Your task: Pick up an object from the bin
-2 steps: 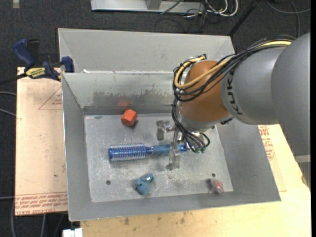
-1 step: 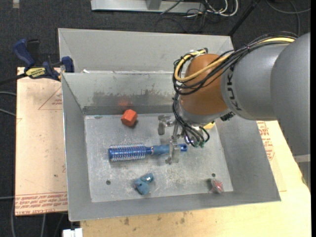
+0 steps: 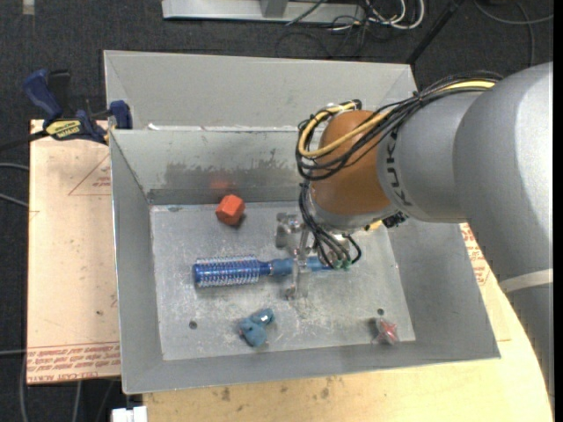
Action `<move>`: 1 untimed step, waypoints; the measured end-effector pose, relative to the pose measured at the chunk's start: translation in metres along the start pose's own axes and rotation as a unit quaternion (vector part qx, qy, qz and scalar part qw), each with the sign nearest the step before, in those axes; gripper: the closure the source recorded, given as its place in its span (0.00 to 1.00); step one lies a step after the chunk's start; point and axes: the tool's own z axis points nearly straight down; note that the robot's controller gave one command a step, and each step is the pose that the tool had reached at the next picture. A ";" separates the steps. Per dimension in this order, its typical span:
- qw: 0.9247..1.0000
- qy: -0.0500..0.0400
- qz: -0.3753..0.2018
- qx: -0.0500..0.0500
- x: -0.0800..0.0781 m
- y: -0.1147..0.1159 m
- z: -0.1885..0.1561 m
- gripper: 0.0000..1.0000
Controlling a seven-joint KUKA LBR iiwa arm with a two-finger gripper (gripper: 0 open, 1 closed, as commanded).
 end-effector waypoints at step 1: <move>1.000 0.000 -0.001 0.000 0.000 0.001 0.000 0.00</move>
Offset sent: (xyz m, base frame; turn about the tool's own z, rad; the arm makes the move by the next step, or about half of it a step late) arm 0.0000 0.0000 0.0000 0.0000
